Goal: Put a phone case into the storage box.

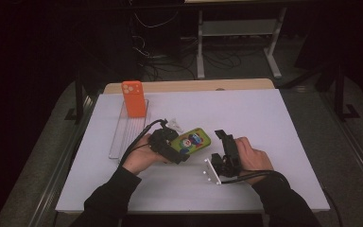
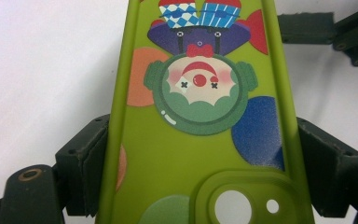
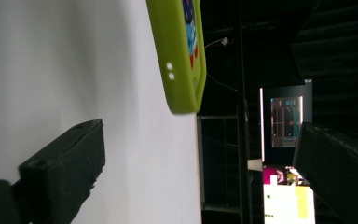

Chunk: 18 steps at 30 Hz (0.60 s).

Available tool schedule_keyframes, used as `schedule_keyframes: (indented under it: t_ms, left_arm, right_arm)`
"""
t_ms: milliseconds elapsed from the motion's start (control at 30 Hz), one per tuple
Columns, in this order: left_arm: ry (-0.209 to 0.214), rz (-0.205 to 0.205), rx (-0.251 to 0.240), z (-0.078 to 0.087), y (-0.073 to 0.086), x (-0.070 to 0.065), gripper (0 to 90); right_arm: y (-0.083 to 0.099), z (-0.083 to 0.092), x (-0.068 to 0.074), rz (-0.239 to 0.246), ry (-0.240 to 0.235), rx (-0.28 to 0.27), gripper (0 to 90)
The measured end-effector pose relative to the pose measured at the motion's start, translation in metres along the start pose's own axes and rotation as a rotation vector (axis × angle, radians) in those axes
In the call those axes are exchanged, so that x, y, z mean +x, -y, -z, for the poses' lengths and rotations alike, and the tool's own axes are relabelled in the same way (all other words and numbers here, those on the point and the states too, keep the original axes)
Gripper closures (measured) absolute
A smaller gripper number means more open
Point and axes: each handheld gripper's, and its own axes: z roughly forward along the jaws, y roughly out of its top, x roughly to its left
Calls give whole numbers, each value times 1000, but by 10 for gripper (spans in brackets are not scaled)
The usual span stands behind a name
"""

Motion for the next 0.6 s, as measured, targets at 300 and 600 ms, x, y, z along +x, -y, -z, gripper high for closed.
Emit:
schedule_keyframes:
  t_ms: [300,600]
  left_arm:
    - [7,-6,-3,2,-2,-1,156]
    - [12,-17,-1,1,-3,-2,156]
  right_arm:
    - [-16,-7,4,34,50,-48,130]
    - [-31,-16,9,91,41,-58,320]
